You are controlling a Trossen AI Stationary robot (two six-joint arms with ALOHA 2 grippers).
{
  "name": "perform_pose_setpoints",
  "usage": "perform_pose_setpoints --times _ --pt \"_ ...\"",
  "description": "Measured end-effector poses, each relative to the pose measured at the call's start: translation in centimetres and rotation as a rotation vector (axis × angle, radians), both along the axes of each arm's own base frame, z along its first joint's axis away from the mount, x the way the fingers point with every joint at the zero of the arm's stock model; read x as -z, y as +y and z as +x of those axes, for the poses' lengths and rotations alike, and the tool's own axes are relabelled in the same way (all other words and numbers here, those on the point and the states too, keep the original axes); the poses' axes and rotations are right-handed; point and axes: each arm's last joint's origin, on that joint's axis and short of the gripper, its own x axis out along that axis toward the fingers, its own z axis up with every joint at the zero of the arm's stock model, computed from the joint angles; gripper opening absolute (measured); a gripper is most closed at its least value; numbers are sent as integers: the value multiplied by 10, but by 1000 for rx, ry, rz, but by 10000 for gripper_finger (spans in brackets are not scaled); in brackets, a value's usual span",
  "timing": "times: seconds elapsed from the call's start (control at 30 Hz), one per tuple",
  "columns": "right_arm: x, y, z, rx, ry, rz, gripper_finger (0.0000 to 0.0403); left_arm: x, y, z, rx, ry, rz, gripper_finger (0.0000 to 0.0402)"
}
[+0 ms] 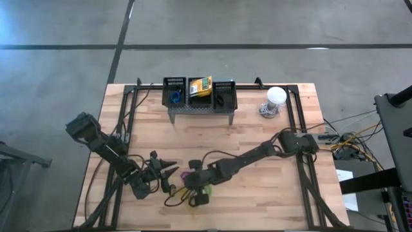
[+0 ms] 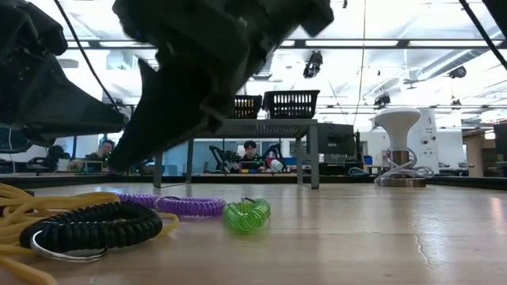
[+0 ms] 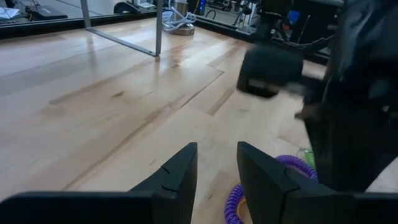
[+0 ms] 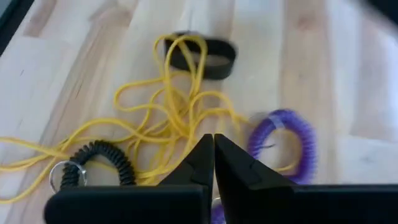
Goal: Pick & Place Office Desk Supplies
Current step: Put the yellow rubber band into the right black bin on the shelf
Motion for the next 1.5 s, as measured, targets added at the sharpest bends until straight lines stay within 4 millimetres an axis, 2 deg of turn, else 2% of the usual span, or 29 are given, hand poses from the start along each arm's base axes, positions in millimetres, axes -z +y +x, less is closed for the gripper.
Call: perform_pose_setpoints --times 0.13,0.2,0.33,0.5,0.67,0.77,1.07,1.23,1.33,1.5 --pt "-23 2 -5 -9 -34 8 8 0 0 0 1 0 0 118" --pt "-26 2 -6 -1 -31 34 8 0 0 0 2 1 -2 118" --pt "-8 2 -3 38 -18 73 14 0 0 0 5 4 -2 118" --pt "12 3 2 72 -11 94 57 0 0 0 5 5 -1 118" --pt "18 1 2 86 4 89 108 1 0 0 6 9 2 118" --pt "18 1 2 89 3 87 121 1 0 0 6 8 1 118" --pt "35 1 2 88 29 58 84 0 0 0 6 7 0 118" --pt "31 4 1 116 -11 -37 26 0 0 0 5 7 0 118" --pt "20 8 0 100 -49 -83 13 1 0 0 6 8 1 118" --pt "-26 14 -17 140 -93 -205 9 1 0 -1 5 13 7 118"
